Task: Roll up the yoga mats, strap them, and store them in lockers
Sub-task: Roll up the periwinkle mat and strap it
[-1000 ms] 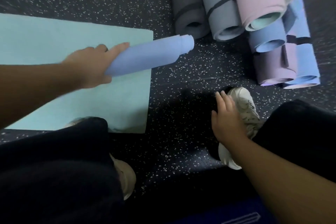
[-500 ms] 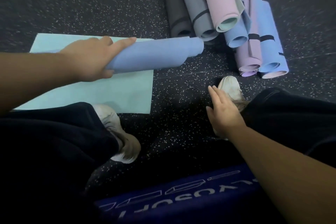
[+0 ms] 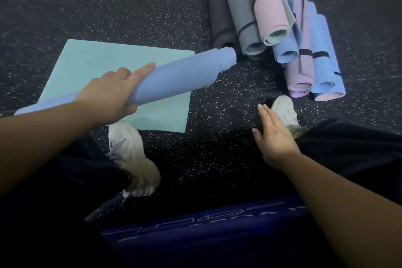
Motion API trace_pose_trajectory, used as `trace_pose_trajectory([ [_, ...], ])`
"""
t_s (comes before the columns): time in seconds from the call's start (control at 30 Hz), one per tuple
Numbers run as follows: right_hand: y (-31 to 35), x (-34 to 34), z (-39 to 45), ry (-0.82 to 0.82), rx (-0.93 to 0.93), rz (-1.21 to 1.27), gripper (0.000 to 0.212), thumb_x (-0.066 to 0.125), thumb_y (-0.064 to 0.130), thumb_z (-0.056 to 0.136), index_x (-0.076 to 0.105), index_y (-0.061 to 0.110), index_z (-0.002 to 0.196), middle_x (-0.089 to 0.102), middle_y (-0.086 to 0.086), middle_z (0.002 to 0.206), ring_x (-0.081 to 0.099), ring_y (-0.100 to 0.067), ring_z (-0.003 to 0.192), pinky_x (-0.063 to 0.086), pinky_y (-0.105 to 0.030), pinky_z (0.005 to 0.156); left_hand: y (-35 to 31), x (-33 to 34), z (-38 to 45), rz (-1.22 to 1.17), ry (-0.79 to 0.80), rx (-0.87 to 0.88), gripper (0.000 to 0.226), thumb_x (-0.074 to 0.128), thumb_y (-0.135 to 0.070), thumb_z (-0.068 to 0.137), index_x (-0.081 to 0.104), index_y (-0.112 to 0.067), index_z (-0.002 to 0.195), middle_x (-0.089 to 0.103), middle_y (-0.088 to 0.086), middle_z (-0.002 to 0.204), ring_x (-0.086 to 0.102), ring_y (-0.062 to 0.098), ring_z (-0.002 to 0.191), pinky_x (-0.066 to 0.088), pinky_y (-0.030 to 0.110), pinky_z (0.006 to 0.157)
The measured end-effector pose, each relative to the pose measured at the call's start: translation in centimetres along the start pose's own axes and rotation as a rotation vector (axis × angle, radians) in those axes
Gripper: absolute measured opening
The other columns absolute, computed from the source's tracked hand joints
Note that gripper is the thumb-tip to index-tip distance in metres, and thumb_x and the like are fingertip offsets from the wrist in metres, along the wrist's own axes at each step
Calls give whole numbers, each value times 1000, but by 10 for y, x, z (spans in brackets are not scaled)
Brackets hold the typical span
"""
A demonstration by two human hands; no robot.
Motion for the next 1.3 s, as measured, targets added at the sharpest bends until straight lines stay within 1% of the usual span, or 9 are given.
trace_pose_trajectory([
  [0.17,-13,-9,4,-52,49,34,64,48,22,97,15,15,152,15,-1,159,10,-14,146,12,-29,116,-2,5,1,-18,-23,19,96,65,-27,85,-3,-38,151,45,14,119,48,38,99,46,51,82],
  [0.43,-3,-3,-3,-21,35,44,65,47,23,98,13,17,153,10,1,160,10,-13,146,15,-28,114,-8,0,-1,-36,-41,63,96,64,-29,86,-6,-39,151,44,11,118,48,34,99,45,48,83],
  [0.63,-2,1,-3,4,33,41,66,48,26,98,11,21,153,7,5,160,12,-12,146,17,-29,114,-10,0,0,-4,-76,95,99,61,-32,88,-18,-40,147,43,5,121,48,26,99,47,40,81],
  [0.73,-7,9,0,18,33,30,67,48,28,98,10,22,153,7,6,160,13,-12,146,18,-29,114,-9,3,3,12,-111,122,101,59,-33,88,-26,-43,142,43,3,121,48,23,97,48,37,80],
  [0.87,-15,25,6,55,45,6,68,48,31,98,9,23,153,6,8,160,12,-11,145,20,-30,115,-5,14,7,-10,-159,160,112,63,-31,85,-36,-50,133,47,2,116,51,24,91,48,36,72],
  [0.93,-18,34,10,75,41,-3,69,49,32,97,10,23,153,7,8,159,14,-11,145,19,-28,116,-3,18,10,-25,-185,178,117,69,-28,79,-30,-49,137,52,3,110,53,25,84,49,37,64],
  [1.07,-25,51,16,107,40,11,70,55,29,94,15,23,151,15,6,158,22,-15,144,25,-30,113,1,29,18,-4,-176,157,118,81,-23,63,-1,-37,148,57,4,96,56,26,71,51,37,52],
  [1.23,-38,63,21,80,68,25,70,67,20,87,32,16,147,31,-3,153,38,-27,137,33,-40,109,1,44,33,20,-159,130,120,87,-20,49,20,-27,148,56,3,87,56,25,61,46,32,44],
  [1.3,-40,64,22,68,62,10,71,66,21,87,31,16,148,31,-3,153,38,-27,136,33,-40,109,-3,49,40,23,-170,132,120,89,-17,43,27,-24,146,56,3,83,55,25,57,45,31,40],
])
Point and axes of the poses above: each hand's wrist, its own z-axis towards the middle knuckle, its own x-axis out of the palm, y = z × x, the point moved 7 cm from there along z, towards the middle knuckle
